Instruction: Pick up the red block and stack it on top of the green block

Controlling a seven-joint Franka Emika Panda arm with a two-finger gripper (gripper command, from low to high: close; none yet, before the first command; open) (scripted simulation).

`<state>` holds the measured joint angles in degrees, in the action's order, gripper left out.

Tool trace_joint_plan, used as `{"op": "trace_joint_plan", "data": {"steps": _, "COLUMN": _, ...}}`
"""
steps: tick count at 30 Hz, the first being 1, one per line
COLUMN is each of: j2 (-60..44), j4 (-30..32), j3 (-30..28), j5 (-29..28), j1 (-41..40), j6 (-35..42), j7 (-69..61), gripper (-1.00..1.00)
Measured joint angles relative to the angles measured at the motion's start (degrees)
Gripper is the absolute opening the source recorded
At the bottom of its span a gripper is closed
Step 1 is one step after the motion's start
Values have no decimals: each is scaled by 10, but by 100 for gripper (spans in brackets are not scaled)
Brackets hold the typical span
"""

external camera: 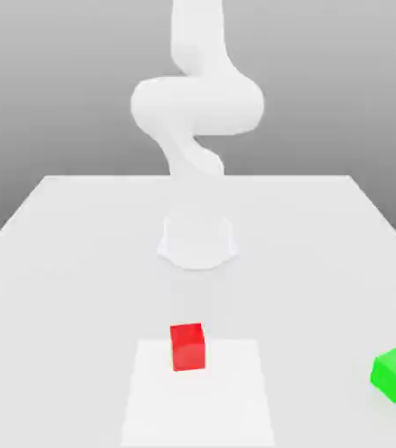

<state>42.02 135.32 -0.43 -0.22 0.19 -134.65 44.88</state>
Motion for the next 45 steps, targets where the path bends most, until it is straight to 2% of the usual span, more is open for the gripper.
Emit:
{"op": "trace_joint_plan", "data": {"steps": 17, "j2": -349, "j4": 287, "j3": -41, "j5": -10, "j1": 16, "j6": -253, "j7": -89, "gripper": 0}}
{"op": "trace_joint_plan", "data": {"steps": 24, "j2": -516, "j4": 287, "j3": -16, "j5": 32, "j1": 0, "j6": -390, "j7": -126, "gripper": 0}}
{"op": "trace_joint_plan", "data": {"steps": 25, "j2": -530, "j4": 285, "j3": -12, "j5": 34, "j1": -4, "j6": -401, "j7": -128, "gripper": -100}}
{"op": "trace_joint_plan", "data": {"steps": 32, "j2": -529, "j4": 285, "j3": -10, "j5": 31, "j1": -6, "j6": -401, "j7": -126, "gripper": -100}}
{"op": "trace_joint_plan", "data": {"steps": 39, "j2": -398, "j4": 304, "j3": -23, "j5": -1, "j1": -3, "j6": -288, "j7": -102, "gripper": -100}}
{"op": "trace_joint_plan", "data": {"steps": 45, "j2": -424, "j4": 207, "j3": 33, "j5": -22, "j1": 110, "j6": -215, "j7": -96, "gripper": -100}}
